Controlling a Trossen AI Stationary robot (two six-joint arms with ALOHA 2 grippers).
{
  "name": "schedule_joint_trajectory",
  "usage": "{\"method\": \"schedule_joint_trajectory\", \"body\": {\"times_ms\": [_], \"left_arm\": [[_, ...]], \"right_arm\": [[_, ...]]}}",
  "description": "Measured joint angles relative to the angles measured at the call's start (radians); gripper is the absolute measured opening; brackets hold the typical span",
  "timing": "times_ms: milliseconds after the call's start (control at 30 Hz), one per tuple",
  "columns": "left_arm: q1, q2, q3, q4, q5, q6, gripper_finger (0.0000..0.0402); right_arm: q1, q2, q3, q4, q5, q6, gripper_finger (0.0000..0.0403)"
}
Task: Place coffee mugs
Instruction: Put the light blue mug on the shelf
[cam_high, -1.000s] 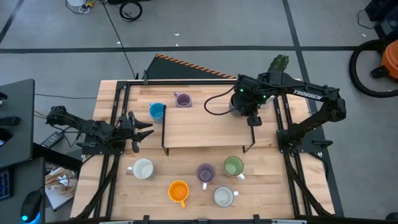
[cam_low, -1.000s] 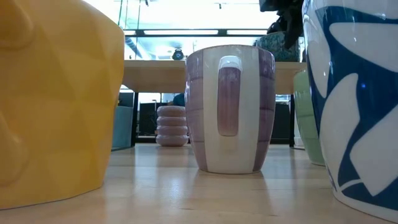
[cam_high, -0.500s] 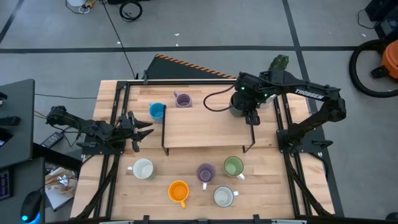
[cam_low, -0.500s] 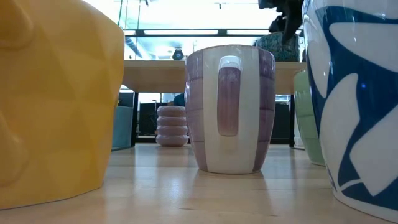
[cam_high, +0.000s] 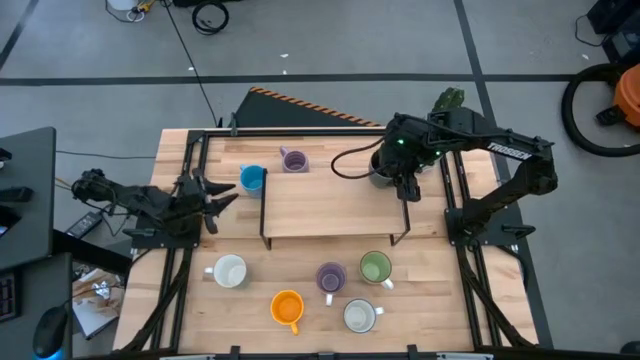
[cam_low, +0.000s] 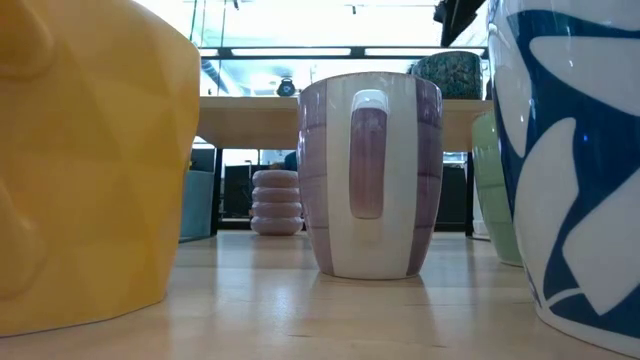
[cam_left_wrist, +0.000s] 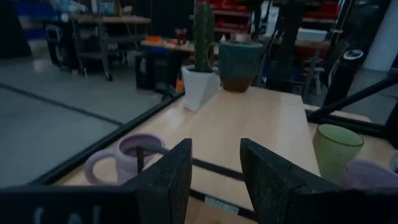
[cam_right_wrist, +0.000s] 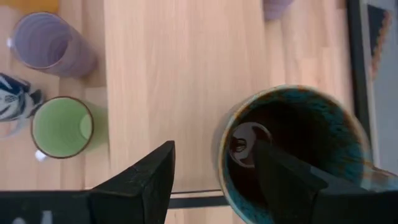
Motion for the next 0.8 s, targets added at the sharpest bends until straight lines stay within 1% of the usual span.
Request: {"method": "schedule_joint_trajectory", "body": {"times_ms": [133,300,433,533,633,700,800], "left_arm": [[0.0,0.0,0.065,-0.132,-0.001,-0.081,0.0141],[0.0,0.022,0.115,-0.253,0.002,-0.15,0.0141],[0.021,0.078,0.161,-0.296,0.019,-0.171,0.0141],[0.075,0.149,0.226,-0.358,0.036,-0.194,0.0141],[0.15,0.233,0.306,-0.429,0.085,-0.194,0.0141],[0.215,0.292,0.359,-0.493,0.132,-0.188,0.0141],[0.326,0.373,0.417,-0.57,0.236,-0.147,0.0137]], "right_arm": [[0.037,0.0,0.048,-0.024,0.08,0.025,0.0223],[0.088,0.0,0.117,-0.056,0.121,0.071,0.0223],[0.14,-0.001,0.178,-0.1,0.207,0.134,0.0223],[0.183,-0.001,0.204,-0.095,0.233,0.148,0.0223],[0.215,-0.001,0.205,-0.077,0.263,0.147,0.0223],[0.228,0.0,0.205,-0.074,0.279,0.146,0.0223],[0.238,0.0,0.205,-0.059,0.282,0.143,0.0223]]}}
